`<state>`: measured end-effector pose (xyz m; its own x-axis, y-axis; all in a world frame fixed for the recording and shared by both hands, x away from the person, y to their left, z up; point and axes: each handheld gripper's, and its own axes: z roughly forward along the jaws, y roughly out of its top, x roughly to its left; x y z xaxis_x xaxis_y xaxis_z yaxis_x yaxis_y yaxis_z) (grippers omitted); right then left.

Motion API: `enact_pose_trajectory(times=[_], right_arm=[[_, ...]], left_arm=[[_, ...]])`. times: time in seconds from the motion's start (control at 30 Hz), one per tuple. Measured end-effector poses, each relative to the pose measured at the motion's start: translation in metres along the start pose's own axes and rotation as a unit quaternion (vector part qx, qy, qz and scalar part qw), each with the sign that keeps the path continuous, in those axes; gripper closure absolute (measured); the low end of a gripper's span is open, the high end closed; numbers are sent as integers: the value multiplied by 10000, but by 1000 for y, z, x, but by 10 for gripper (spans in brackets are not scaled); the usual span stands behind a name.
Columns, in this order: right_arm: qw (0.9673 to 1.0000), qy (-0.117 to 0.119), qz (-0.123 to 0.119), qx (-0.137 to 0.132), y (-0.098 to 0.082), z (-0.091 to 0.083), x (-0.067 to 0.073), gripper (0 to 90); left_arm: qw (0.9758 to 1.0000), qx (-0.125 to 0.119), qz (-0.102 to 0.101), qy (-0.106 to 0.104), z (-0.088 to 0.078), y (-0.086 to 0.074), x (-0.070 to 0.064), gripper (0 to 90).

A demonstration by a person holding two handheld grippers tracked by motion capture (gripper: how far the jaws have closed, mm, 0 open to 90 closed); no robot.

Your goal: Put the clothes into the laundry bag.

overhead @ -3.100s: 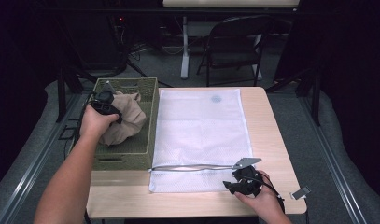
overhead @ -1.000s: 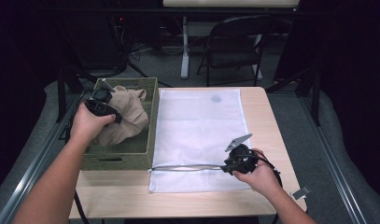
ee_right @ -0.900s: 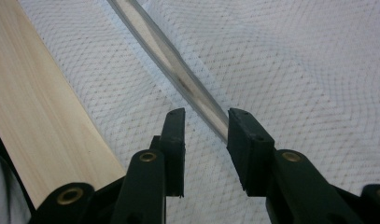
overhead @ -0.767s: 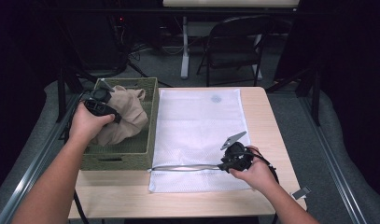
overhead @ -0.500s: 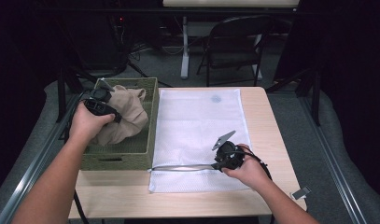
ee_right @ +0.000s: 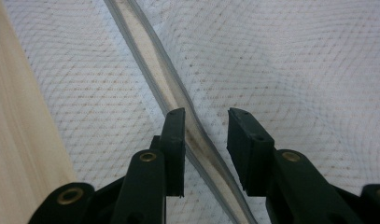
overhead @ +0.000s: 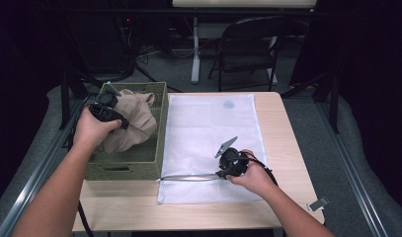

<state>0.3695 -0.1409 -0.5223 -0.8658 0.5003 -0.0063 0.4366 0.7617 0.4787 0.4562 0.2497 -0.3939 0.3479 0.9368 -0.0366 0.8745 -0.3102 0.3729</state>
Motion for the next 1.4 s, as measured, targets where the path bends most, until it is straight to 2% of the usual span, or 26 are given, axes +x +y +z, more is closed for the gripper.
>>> enact_pose_trajectory(times=[0.27,0.6,0.97,1.0,1.07,1.1,1.2,1.27,1.33,1.4], right_arm=[[9999,21,-66,84,4,11,-1,674],[10000,51,-47,66,7,21,0,673],[9999,110,-12,42,5,29,-2,658],[9999,121,45,-48,4,31,-1,656],[9999,117,-30,53,4,32,-3,654],[9999,127,45,-25,3,34,-2,654],[9999,130,44,-34,3,36,-2,655],[9999,148,57,3,3,37,-2,654],[9999,79,-39,141,4,36,-3,654],[9999,104,14,107,3,37,-3,655]], left_arm=[[10000,-19,26,6,-5,-1,0,540],[9999,-87,94,-22,-13,-6,-2,540],[9990,-182,400,-111,-27,-12,-15,540],[9988,-179,434,-121,-28,-13,-16,540],[9985,-198,486,-157,-30,-14,-20,540],[9982,-204,543,-175,-31,-16,-23,540],[9975,-211,643,-197,-33,-18,-27,540],[9971,-255,689,-217,-35,-20,-31,540],[9967,-269,730,-219,-35,-22,-34,540],[9966,-247,747,-242,-35,-22,-36,540]])
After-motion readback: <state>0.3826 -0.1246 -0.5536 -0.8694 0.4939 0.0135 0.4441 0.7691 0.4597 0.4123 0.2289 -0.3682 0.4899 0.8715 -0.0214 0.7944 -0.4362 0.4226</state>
